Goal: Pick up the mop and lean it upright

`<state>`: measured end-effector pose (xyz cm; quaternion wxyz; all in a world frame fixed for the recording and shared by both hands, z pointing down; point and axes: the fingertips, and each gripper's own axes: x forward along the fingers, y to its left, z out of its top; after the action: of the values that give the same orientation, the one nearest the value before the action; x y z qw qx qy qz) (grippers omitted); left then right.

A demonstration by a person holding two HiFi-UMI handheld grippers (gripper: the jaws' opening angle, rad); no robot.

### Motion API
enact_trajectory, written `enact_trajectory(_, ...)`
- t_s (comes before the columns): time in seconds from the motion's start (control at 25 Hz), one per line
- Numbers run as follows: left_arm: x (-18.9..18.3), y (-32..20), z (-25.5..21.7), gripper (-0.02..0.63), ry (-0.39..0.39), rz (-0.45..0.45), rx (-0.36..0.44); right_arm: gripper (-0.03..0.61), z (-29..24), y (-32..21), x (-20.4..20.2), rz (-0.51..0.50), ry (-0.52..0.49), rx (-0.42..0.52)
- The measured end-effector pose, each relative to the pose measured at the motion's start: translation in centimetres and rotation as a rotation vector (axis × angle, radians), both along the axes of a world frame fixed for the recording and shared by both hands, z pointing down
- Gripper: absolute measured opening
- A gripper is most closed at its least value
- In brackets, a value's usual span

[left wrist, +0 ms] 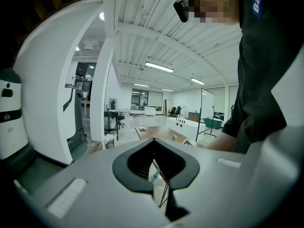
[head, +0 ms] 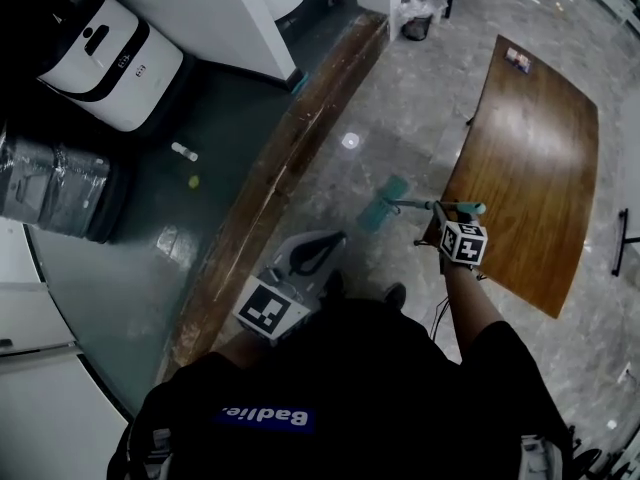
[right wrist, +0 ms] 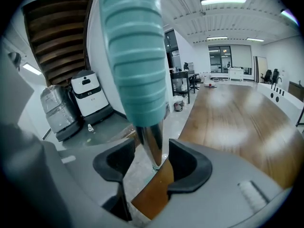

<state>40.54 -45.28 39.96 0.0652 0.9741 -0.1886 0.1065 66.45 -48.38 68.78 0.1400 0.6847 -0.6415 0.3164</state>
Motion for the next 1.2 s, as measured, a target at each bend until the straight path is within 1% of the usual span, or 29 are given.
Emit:
enact_trajectory(0.12,-0.6,0.0,0.1,0.018,-0.002,-0.012,-0.001,0.166,-0.4,-0.5,-0.1,0.003,0.022,0.012)
enact_trajectory(0.24,-0.7,0.1,0.3,0.018,0.002,-0.020,0.000,0.115,-0.6,-0.8,-0.2,0.002,0.026,0.024)
enact_trajectory(0.28,-0.8,0.1,0.4,0.018,0.003,-0.022,0.001,0.110,-0.7,-0.9,-0.5,-0.002,0.022,0.027)
enact_trajectory(0.52,-0.9,0.1,0.4,0.018,0.014,-0.021,0.000,0.110,-1.2,-1.4,-2.9,-0.029,-0.021,0.033)
enact_trajectory(0.76,-0.9,0.2,0.4,0.018,0.026,-0.015,0.000,0.115,-2.4,-2.0,-4.9,-0.056,-0.036,0.050)
enact_trajectory(1.04,-1.3,0.2,0.3,0.018,0.039,-0.017,-0.001,0.113,-4.6,-2.9,-8.2,-0.153,-0.033,0.101)
enact_trajectory(1.2,-1.5,-0.1,0.2,0.018,0.050,-0.019,0.000,0.110,-5.5,-2.6,-10.8,-0.191,-0.073,0.107)
